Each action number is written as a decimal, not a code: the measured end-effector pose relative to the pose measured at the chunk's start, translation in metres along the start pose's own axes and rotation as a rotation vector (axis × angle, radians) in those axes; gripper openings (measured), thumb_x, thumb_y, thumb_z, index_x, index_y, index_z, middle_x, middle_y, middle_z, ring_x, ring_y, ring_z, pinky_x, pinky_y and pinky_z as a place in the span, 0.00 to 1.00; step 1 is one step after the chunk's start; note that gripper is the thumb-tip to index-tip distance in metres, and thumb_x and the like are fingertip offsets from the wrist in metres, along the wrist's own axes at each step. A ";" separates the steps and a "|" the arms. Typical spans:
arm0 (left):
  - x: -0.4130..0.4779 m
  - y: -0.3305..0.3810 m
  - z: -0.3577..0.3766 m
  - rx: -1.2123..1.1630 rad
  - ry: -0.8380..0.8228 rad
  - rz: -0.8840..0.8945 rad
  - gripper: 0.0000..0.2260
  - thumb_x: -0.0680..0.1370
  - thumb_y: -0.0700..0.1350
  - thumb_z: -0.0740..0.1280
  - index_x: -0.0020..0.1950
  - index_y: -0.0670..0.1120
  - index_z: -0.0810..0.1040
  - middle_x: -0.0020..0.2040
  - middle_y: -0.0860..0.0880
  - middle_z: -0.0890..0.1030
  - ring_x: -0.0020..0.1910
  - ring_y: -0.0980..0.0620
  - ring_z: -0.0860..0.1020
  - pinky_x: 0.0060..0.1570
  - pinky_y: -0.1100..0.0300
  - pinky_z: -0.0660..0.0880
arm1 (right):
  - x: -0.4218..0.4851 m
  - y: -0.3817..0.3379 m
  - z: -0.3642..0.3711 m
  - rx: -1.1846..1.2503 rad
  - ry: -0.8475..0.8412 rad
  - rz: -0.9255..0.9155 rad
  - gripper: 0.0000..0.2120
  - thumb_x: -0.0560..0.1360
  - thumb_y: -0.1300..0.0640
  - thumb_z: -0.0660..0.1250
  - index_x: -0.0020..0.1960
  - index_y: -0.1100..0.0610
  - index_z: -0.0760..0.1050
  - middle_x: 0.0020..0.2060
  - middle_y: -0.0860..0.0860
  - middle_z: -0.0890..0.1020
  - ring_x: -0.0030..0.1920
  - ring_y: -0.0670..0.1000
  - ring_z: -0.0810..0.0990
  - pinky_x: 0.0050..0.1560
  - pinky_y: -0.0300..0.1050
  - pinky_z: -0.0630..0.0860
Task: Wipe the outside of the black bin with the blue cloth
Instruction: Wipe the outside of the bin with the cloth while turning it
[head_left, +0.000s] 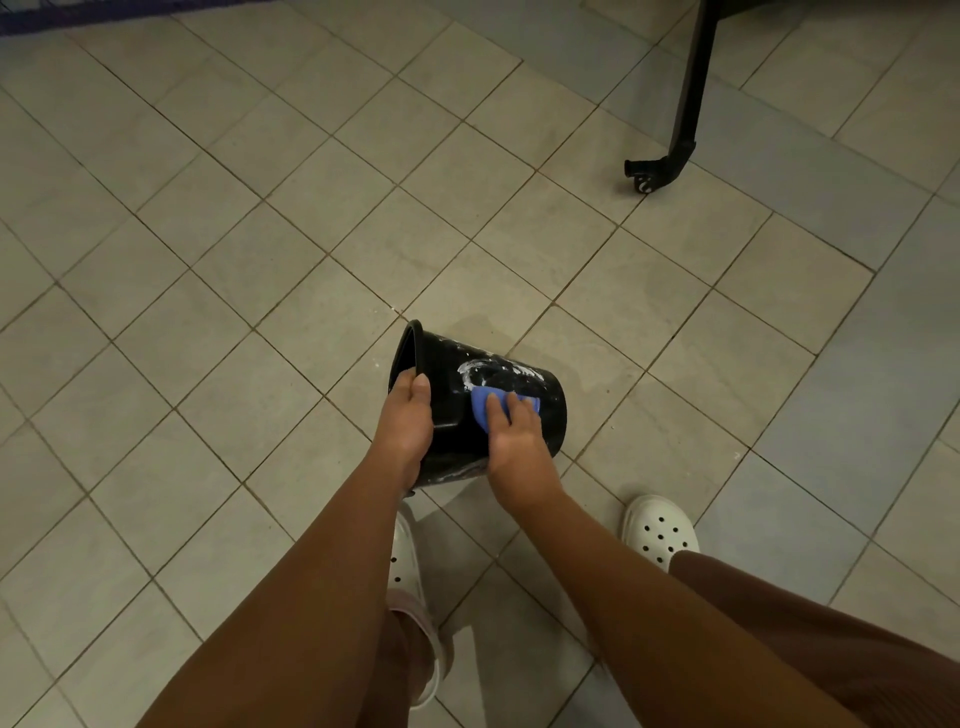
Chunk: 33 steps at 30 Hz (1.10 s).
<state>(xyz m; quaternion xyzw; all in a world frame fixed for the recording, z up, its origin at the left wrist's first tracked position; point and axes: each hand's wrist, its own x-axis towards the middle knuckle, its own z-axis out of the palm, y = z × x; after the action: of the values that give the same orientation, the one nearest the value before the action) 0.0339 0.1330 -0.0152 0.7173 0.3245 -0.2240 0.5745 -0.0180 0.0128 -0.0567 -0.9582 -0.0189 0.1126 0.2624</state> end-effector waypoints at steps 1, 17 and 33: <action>0.001 0.001 -0.001 -0.006 0.003 -0.011 0.17 0.86 0.49 0.52 0.72 0.49 0.70 0.60 0.43 0.78 0.58 0.42 0.78 0.60 0.42 0.76 | -0.002 0.002 0.000 -0.005 0.020 0.004 0.32 0.73 0.65 0.67 0.73 0.62 0.57 0.68 0.65 0.64 0.68 0.65 0.63 0.69 0.57 0.65; 0.001 0.005 0.005 0.011 0.028 -0.057 0.17 0.85 0.52 0.52 0.69 0.47 0.71 0.63 0.41 0.77 0.61 0.41 0.77 0.63 0.39 0.74 | -0.028 0.033 0.019 0.244 0.057 -0.183 0.35 0.71 0.71 0.65 0.74 0.56 0.57 0.73 0.56 0.60 0.74 0.59 0.52 0.72 0.58 0.52; 0.002 -0.002 0.005 0.040 -0.001 0.065 0.17 0.87 0.46 0.51 0.73 0.50 0.70 0.63 0.46 0.76 0.58 0.49 0.74 0.46 0.61 0.71 | -0.025 0.014 0.021 0.102 0.075 -0.147 0.38 0.61 0.77 0.71 0.69 0.65 0.66 0.67 0.65 0.68 0.68 0.64 0.65 0.63 0.61 0.67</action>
<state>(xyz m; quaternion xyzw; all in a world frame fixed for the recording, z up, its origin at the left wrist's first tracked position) 0.0343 0.1283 -0.0192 0.7387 0.2961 -0.2119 0.5672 -0.0473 0.0087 -0.0761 -0.9432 -0.0735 0.0577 0.3189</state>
